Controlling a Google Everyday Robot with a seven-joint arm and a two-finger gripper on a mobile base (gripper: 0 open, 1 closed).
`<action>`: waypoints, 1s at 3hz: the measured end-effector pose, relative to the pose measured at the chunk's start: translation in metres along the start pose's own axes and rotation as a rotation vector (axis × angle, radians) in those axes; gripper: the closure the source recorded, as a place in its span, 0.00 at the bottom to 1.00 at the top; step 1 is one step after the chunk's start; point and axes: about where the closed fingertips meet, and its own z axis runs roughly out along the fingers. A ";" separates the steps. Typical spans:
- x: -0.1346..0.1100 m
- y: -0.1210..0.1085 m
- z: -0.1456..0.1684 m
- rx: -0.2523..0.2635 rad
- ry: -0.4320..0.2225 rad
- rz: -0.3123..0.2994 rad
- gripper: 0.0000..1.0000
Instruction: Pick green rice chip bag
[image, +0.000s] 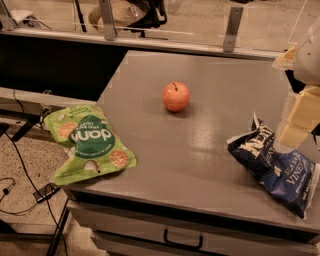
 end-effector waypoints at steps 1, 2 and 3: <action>-0.003 -0.001 0.000 0.002 -0.003 -0.006 0.00; -0.053 -0.004 0.024 -0.042 -0.030 -0.109 0.00; -0.130 0.000 0.062 -0.105 -0.036 -0.274 0.00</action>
Offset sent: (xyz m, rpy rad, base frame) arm 0.0578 0.1376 -0.0344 0.0125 0.0745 0.3206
